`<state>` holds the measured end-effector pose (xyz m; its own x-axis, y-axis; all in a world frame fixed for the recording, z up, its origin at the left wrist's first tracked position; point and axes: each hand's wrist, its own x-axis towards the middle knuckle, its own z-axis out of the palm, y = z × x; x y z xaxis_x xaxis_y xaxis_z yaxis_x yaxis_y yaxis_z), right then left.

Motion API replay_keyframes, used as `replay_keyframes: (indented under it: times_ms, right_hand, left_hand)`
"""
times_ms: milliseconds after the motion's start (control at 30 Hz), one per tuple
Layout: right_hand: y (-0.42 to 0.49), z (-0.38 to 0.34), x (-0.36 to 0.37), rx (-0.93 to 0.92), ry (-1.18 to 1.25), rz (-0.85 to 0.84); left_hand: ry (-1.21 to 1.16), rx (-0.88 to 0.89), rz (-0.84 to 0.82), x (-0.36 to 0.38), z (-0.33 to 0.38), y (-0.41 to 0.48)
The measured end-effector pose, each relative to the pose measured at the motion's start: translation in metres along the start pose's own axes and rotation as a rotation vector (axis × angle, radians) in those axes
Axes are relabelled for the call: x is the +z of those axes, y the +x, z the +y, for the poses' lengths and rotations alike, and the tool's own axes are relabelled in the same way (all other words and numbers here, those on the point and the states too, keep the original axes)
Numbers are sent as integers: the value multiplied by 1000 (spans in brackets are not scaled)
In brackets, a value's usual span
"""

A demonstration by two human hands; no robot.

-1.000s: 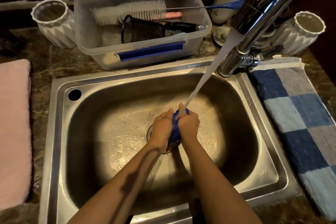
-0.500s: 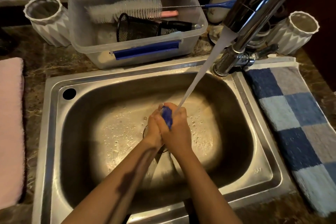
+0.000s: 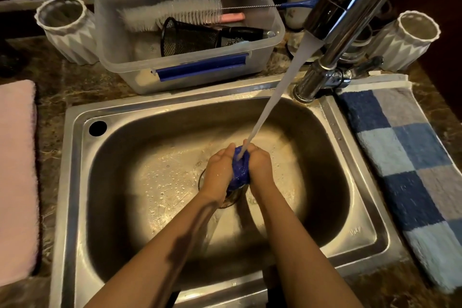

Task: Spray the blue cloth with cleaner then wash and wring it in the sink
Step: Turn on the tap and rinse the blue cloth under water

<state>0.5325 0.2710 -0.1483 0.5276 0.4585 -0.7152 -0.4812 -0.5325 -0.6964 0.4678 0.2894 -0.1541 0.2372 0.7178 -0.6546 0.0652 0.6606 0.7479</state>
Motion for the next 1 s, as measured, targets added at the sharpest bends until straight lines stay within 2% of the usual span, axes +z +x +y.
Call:
replay_keyframes:
  times_ms: [100,233,300,367,433,500,567,700,867,933,1000]
  right_hand:
    - [1,-12,-13,-123,-152,-149]
    - [1,-24,-33,-220,-218,-268]
    - [-3,-27,-36,-234,-264,-350]
    - [-8,-27,-35,-228,-326,-443]
    - [-9,-23,-34,-270,-444,-441]
    - [-6,-17,-35,-354,-528,-351]
    - [-6,-11,-37,-371,-507,-316]
    - [-8,-2,-40,-411,-461,-236]
    - [-25,2,-35,-489,-546,-80]
    - [-37,5,-29,-511,-538,-108]
    - [-51,9,-19,-485,-487,-155]
  left_hand:
    - [-113,-7,-54,-9,-2,7]
    - [-515,-269,-137,-22,2,19]
    - [-507,-376,-213,-26,2,21]
    - [-449,-452,-387,-31,5,18]
    - [-434,-480,-476,-34,9,15]
    - [-416,-450,-451,-35,12,16]
    - [-411,-371,-406,-35,12,14]
    - [-127,-153,-326,-29,15,9]
    - [182,63,-32,-19,9,13]
    - [165,26,46,-15,5,14]
    - [33,-154,46,-12,6,12]
